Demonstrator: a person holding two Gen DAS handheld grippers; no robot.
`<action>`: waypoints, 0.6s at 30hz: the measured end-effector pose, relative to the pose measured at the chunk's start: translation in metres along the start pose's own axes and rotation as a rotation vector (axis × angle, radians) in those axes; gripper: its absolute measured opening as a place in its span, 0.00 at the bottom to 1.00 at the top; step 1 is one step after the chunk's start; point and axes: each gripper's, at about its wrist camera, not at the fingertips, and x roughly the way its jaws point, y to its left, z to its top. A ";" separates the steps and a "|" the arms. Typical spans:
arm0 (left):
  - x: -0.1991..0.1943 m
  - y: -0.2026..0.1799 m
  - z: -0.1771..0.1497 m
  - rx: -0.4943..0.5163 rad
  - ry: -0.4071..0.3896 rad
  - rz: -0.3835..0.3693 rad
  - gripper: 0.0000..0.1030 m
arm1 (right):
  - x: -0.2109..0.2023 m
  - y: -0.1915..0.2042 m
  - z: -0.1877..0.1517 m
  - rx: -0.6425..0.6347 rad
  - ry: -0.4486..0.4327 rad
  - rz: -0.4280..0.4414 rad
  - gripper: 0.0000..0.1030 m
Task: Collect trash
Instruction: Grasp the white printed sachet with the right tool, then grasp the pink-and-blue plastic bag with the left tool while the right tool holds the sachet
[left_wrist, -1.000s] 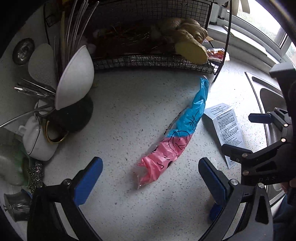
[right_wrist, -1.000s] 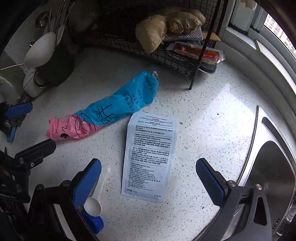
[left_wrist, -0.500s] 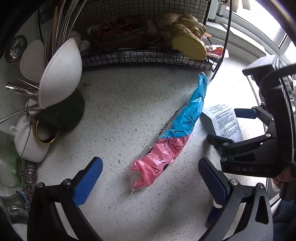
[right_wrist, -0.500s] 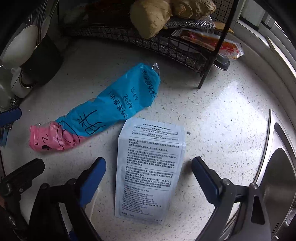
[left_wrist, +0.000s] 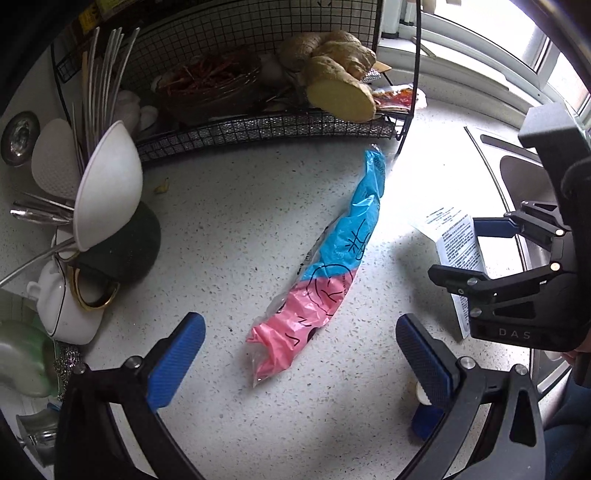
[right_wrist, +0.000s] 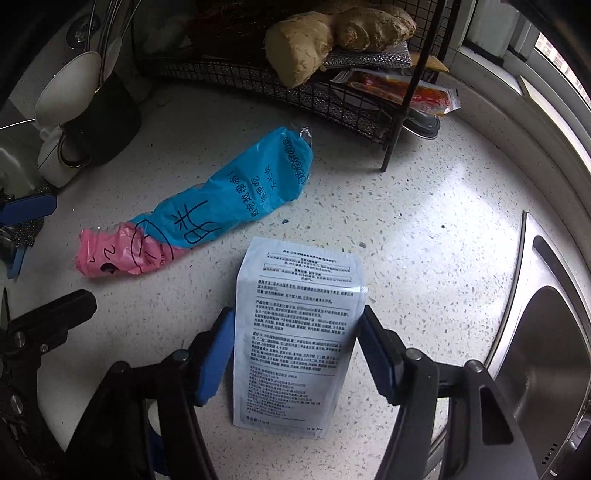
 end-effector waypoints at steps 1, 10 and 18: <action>0.000 -0.003 0.003 0.019 -0.002 -0.002 0.99 | -0.003 -0.002 -0.002 0.009 -0.003 0.000 0.61; 0.014 -0.030 0.034 0.175 -0.014 -0.025 0.99 | -0.018 -0.021 -0.010 0.101 -0.020 -0.004 0.61; 0.049 -0.023 0.052 0.161 0.031 -0.074 0.93 | -0.014 -0.030 -0.007 0.152 -0.019 -0.014 0.61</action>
